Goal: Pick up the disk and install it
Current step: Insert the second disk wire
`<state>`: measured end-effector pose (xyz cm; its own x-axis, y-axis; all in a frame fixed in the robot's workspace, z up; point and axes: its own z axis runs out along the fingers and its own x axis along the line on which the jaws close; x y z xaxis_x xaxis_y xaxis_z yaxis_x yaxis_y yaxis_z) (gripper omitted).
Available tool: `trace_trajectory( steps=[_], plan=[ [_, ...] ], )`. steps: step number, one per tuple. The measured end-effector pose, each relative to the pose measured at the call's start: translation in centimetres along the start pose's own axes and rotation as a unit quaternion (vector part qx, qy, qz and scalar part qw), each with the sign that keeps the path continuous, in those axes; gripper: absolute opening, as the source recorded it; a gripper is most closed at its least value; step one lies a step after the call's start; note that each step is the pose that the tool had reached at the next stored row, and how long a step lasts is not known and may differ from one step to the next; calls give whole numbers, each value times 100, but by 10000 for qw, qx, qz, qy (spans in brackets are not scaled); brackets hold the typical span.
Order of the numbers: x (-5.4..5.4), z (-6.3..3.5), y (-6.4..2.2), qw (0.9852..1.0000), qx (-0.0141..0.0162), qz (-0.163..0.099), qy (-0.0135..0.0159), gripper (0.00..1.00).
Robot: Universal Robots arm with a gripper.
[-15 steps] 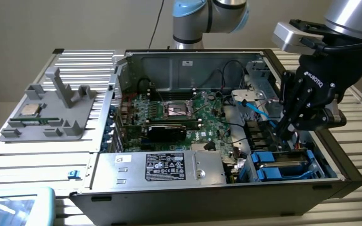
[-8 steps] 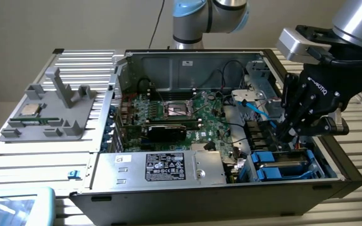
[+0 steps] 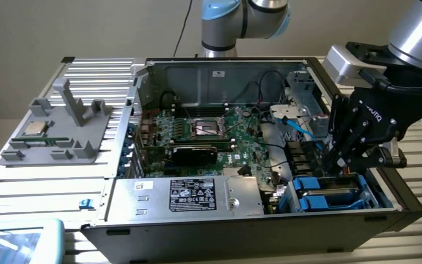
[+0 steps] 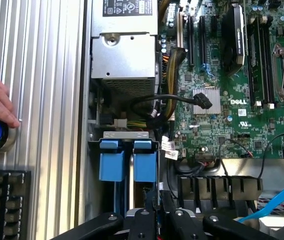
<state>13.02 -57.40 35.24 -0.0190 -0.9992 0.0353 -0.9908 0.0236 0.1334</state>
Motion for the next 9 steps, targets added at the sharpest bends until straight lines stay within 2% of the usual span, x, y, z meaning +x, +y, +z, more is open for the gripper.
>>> trace_trajectory(
  steps=[2,9],
  plan=[
    [18,31,-14,10000,0,2,-15,16],
    [25,85,-23,10000,-3,2,-26,16]
  ],
)
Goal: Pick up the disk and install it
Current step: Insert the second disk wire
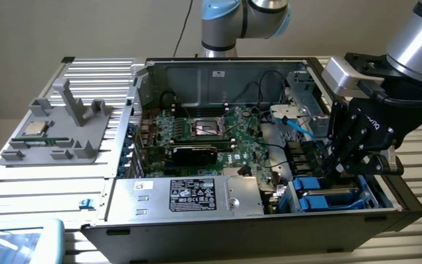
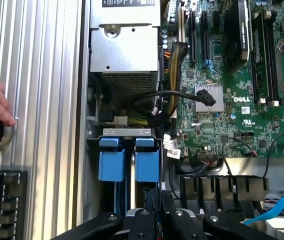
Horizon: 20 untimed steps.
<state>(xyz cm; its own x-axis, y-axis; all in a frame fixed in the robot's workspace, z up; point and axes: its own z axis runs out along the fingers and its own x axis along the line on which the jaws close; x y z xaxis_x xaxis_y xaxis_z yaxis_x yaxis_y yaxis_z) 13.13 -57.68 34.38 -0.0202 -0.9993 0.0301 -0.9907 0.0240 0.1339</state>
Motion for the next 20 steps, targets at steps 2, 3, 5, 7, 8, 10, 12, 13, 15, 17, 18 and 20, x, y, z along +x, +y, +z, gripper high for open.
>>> trace_trajectory(
  steps=[2,3,5,7,8,10,12,13,15,17,18,20],
  plan=[
    [8,2,-1,10000,-1,-1,-5,16],
    [20,2,-1,10000,-1,-2,-16,16],
    [39,4,-2,10000,-2,-7,-49,16],
    [49,6,-3,10000,-3,-14,-99,16],
    [52,7,-3,9999,-3,-17,-122,16],
    [57,10,-3,9999,-4,-20,-144,16],
    [62,12,-4,9999,-4,-20,-146,16],
    [65,12,-4,9999,-4,-19,-146,16],
    [67,12,-4,9999,-4,-15,-147,16],
    [69,14,-5,9999,-4,-13,-148,16],
    [70,14,-7,9999,-4,-13,-148,16],
    [73,17,-9,9999,-4,-11,-147,16]
  ],
)
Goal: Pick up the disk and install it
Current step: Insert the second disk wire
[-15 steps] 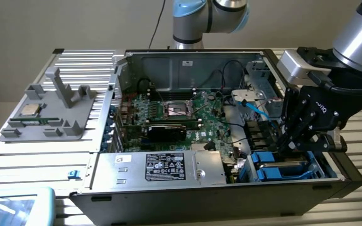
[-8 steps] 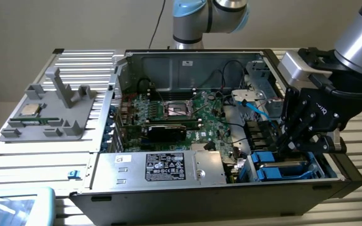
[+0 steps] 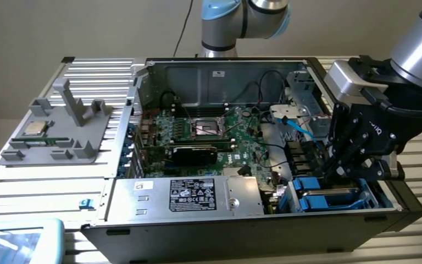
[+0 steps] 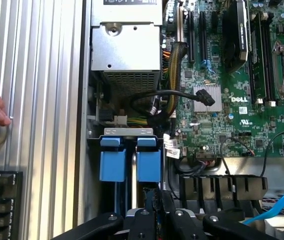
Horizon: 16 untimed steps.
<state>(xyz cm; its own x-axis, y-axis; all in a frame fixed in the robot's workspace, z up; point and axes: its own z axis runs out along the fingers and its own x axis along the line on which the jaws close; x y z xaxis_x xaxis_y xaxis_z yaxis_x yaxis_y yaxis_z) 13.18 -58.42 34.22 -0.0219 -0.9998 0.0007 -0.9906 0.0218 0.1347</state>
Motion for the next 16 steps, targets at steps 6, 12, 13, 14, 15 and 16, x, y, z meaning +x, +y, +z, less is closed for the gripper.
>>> trace_trajectory(
  steps=[6,12,13,14,15,16],
  plan=[
    [2,18,-3,10000,0,2,-1,16],
    [2,31,-5,10000,0,4,-2,16],
    [2,32,-5,10000,0,5,-2,16],
    [2,31,-5,10000,0,6,-2,16],
    [2,31,-5,10000,0,7,-2,16],
    [2,31,-5,10000,0,7,-1,16]
  ],
)
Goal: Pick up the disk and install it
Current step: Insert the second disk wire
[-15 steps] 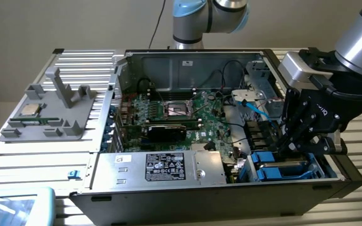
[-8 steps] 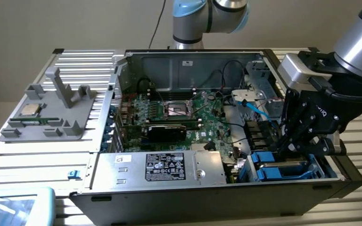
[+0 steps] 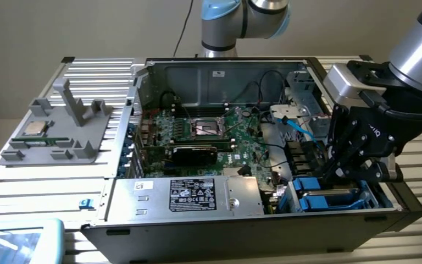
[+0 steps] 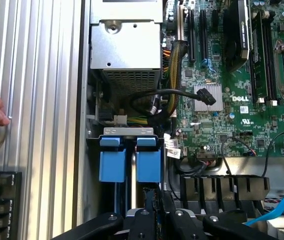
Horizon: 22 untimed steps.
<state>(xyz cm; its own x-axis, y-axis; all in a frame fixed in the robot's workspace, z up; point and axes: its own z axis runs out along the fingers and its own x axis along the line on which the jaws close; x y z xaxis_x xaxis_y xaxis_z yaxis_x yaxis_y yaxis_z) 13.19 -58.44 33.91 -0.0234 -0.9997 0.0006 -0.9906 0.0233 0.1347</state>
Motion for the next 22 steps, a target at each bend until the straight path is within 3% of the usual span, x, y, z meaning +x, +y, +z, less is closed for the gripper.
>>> trace_trajectory(
  steps=[22],
  plan=[
    [9,31,-9,10000,0,34,-4,16]
  ],
)
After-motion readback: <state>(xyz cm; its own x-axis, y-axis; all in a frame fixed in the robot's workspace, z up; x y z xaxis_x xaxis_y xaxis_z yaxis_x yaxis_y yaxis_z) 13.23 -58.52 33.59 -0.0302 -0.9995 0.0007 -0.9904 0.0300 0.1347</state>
